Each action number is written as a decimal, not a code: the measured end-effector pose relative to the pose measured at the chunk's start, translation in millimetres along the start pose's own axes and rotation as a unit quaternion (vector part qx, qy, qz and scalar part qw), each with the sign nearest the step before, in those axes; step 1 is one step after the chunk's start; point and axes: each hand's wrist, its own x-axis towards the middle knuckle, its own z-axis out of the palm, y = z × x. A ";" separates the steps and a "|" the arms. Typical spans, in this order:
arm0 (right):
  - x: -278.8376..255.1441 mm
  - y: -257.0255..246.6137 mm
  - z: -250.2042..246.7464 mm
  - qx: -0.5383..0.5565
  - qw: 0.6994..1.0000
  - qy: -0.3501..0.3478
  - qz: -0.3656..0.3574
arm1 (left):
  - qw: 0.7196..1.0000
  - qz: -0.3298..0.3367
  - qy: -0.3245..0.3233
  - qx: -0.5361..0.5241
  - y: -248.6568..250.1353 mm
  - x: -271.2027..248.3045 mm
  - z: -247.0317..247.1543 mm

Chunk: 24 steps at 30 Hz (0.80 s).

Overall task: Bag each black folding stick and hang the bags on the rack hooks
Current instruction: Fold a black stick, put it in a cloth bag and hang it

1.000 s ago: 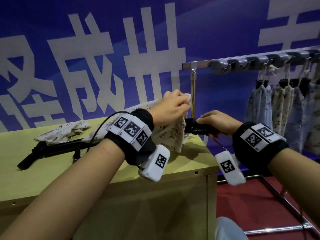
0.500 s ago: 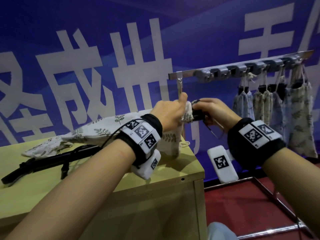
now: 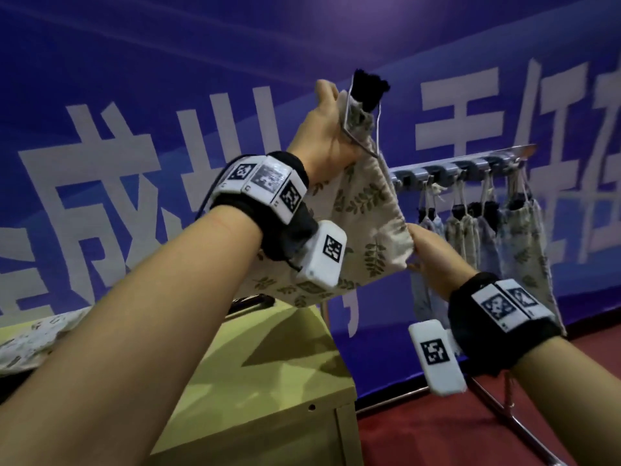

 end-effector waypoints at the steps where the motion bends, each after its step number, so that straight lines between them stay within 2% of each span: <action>1: -2.4 -4.1 -3.5 0.036 0.999 -0.006 -0.004 | 0.999 0.016 0.030 0.004 5.9 1.4 2.2; 2: -6.1 -9.8 -10.1 0.068 0.997 -0.012 -0.016 | 0.998 0.001 0.058 -0.025 17.0 1.9 8.2; 5: -14.8 -23.6 -32.5 0.149 0.986 -0.037 -0.057 | 0.998 0.007 0.054 -0.033 26.7 3.2 32.9; 6: -17.1 -26.4 -39.4 0.153 0.985 -0.038 -0.067 | 0.994 -0.011 0.045 -0.096 24.0 8.2 48.4; 8: -21.8 -29.3 -48.7 0.107 0.991 -0.017 -0.082 | 0.973 -0.038 0.028 -0.227 19.0 9.4 67.2; 11: -23.4 -24.4 -67.1 -0.033 0.992 0.083 -0.089 | 0.959 -0.076 0.065 -0.266 8.8 6.1 93.4; 13: -24.7 -21.2 -79.8 -0.091 0.987 0.117 -0.067 | 0.950 -0.107 0.051 -0.290 -0.6 -0.8 111.6; 15: -23.2 -15.1 -91.9 -0.102 0.981 0.159 -0.033 | 0.941 -0.130 0.030 -0.312 -7.7 -10.7 129.2; 19: -16.8 6.6 -100.6 0.016 0.974 0.219 0.050 | 0.934 -0.188 0.023 -0.303 -26.8 -50.3 170.6; 22: -14.7 32.0 -93.8 -0.005 0.967 0.231 0.106 | 0.924 -0.234 -0.027 -0.302 -40.9 -80.9 197.6; 24: -15.7 46.9 -84.6 -0.025 0.968 0.216 0.125 | 0.926 -0.244 -0.056 -0.283 -49.3 -95.7 213.0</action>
